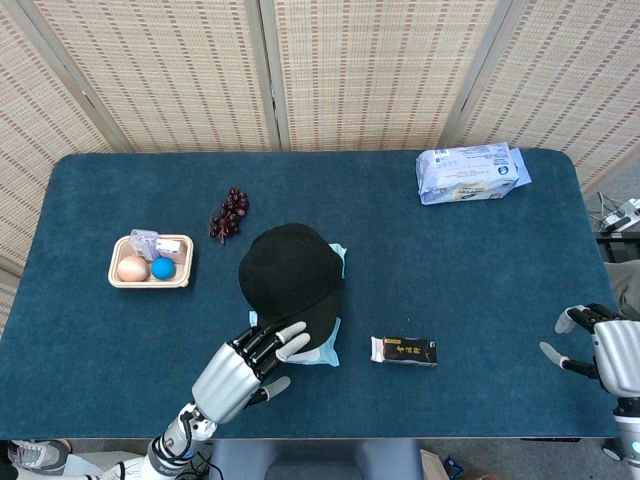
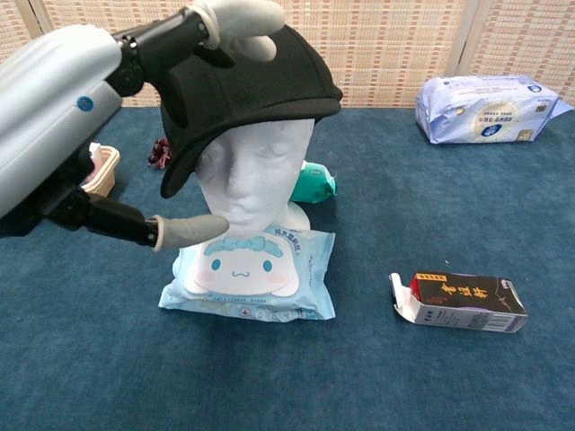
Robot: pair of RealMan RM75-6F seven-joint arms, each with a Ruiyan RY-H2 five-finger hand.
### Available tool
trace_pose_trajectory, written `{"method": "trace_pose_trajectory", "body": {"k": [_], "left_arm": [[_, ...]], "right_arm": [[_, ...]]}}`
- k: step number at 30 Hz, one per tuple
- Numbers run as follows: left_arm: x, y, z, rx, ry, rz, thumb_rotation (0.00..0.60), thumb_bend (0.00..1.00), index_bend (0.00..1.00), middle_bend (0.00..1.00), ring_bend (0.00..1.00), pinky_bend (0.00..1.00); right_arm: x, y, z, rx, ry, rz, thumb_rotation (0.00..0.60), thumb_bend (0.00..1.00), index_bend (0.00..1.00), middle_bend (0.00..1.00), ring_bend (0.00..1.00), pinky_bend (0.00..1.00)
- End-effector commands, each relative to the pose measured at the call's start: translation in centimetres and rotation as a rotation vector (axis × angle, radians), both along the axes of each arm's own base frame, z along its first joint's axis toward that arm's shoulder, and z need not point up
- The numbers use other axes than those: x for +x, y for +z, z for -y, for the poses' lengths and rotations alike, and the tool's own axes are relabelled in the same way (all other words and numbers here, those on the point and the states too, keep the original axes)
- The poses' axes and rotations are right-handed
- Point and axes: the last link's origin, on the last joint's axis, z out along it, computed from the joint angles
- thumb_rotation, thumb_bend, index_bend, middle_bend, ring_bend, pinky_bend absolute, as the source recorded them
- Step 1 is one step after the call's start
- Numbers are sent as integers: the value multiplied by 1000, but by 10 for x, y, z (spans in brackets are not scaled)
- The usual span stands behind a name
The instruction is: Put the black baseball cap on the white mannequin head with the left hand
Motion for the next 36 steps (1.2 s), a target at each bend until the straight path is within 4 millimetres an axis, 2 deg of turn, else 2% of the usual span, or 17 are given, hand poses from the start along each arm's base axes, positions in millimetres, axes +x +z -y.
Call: {"method": "trace_pose_trajectory", "body": {"k": [1, 19, 36], "left_arm": [[-4, 3, 4, -6, 10, 0, 600, 103, 28, 157, 189, 407], [-43, 30, 29, -41, 112, -27, 600, 77, 20, 146, 181, 389], [-109, 48, 21, -48, 392, -53, 600, 77, 26, 146, 189, 386]], "right_arm": [[0, 0, 0, 0, 0, 0, 600, 154, 596, 596, 457, 586], [1, -3, 0, 11, 0, -15, 600, 154, 596, 596, 457, 586], [1, -6, 1, 17, -7, -29, 600, 154, 596, 596, 457, 586]]}}
